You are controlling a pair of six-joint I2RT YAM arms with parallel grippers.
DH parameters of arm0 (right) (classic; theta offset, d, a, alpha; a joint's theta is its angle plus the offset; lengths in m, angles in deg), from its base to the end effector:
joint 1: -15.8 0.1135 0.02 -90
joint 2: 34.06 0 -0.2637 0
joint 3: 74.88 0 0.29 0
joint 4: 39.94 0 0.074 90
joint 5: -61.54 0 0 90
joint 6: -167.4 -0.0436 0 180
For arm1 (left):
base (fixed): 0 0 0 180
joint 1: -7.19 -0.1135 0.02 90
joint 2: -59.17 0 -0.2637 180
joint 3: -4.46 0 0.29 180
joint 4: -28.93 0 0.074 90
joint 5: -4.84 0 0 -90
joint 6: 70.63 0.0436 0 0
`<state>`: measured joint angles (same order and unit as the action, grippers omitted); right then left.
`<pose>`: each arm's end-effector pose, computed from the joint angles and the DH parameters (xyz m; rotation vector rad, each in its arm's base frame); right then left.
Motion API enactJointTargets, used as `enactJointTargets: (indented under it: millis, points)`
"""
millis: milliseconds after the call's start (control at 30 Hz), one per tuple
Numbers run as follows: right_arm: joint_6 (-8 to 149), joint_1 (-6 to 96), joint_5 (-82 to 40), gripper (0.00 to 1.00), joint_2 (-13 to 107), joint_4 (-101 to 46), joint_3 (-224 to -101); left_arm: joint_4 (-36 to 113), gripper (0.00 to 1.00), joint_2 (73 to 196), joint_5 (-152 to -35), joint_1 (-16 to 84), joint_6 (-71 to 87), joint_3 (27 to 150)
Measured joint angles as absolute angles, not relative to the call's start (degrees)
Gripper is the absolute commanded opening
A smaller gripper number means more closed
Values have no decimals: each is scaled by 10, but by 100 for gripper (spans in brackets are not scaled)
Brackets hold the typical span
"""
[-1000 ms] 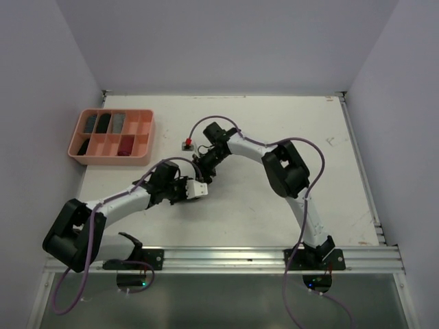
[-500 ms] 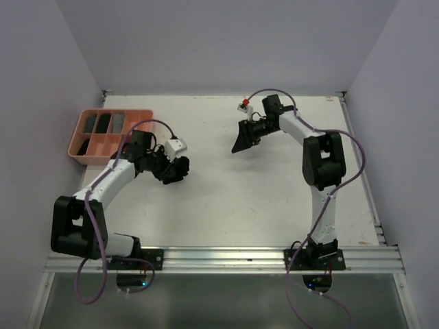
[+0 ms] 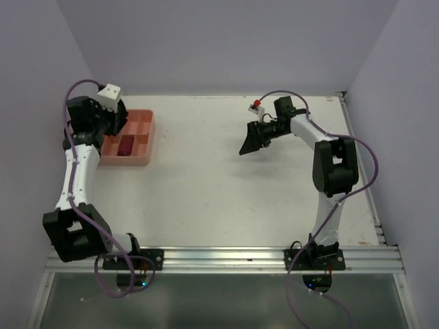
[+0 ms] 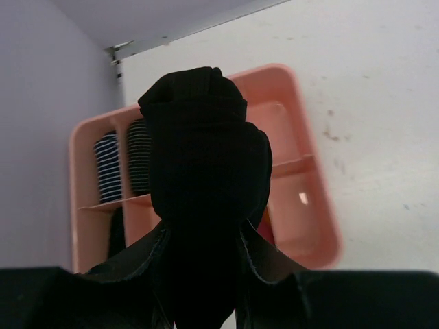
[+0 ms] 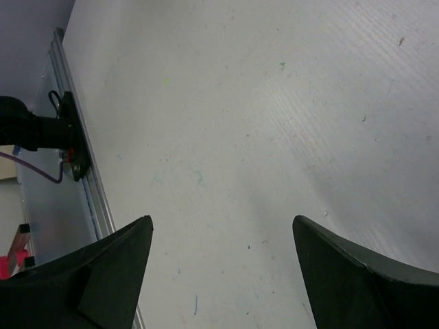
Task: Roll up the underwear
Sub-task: Place the rolled underwear into the container
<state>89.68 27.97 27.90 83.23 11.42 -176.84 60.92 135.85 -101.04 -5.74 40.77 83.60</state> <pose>0.4414 0.1323 0.1810 -0.7807 2.3290 1.3075 0.3437 0.0667 0.3254 0.3189 2.0409 0.0798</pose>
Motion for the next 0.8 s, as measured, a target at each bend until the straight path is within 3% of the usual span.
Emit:
enactJointTargets:
  millis: [33, 333, 800]
  points:
    - [898, 278, 276, 99, 827, 113, -1764, 604, 0, 1376, -1001, -74, 404, 854]
    - [902, 278, 228, 99, 790, 88, -1736, 555, 0, 1530, -903, -110, 397, 939]
    - [905, 277, 175, 99, 789, 79, -1728, 401, 0, 1644, -759, 7, 410, 928]
